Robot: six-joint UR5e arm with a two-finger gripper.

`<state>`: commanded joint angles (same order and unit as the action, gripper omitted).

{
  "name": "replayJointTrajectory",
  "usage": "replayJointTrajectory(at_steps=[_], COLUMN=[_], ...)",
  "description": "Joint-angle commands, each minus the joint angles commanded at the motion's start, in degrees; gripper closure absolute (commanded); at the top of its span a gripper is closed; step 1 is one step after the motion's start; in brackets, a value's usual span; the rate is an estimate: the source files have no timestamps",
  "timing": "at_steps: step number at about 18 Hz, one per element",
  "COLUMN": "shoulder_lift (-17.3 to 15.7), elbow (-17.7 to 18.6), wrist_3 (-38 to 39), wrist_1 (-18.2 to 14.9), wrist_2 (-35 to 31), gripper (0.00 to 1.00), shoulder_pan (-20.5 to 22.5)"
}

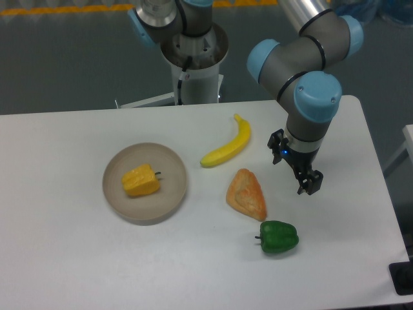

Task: Pick up the yellow pepper from the plate

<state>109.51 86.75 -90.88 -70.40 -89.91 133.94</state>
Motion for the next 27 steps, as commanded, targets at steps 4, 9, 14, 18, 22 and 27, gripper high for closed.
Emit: replayJointTrajectory(at_steps=[4, 9, 14, 18, 22, 27], shoulder_lift=[-0.09, -0.61, -2.89, -4.04, -4.48, -4.92], elbow=[0.0, 0.35, 2.46, 3.08, 3.69, 7.82], wrist_3=[0.0, 0.96, 3.15, 9.48, 16.07, 24.77], wrist_1=[0.0, 0.0, 0.09, 0.09, 0.09, 0.61], wrist_2=[0.0, 0.35, 0.7, 0.79, 0.7, 0.88], gripper=[0.0, 0.0, 0.0, 0.0, 0.0, 0.0], shoulder_pan=[0.0, -0.52, -3.94, -9.65, -15.45, -23.01])
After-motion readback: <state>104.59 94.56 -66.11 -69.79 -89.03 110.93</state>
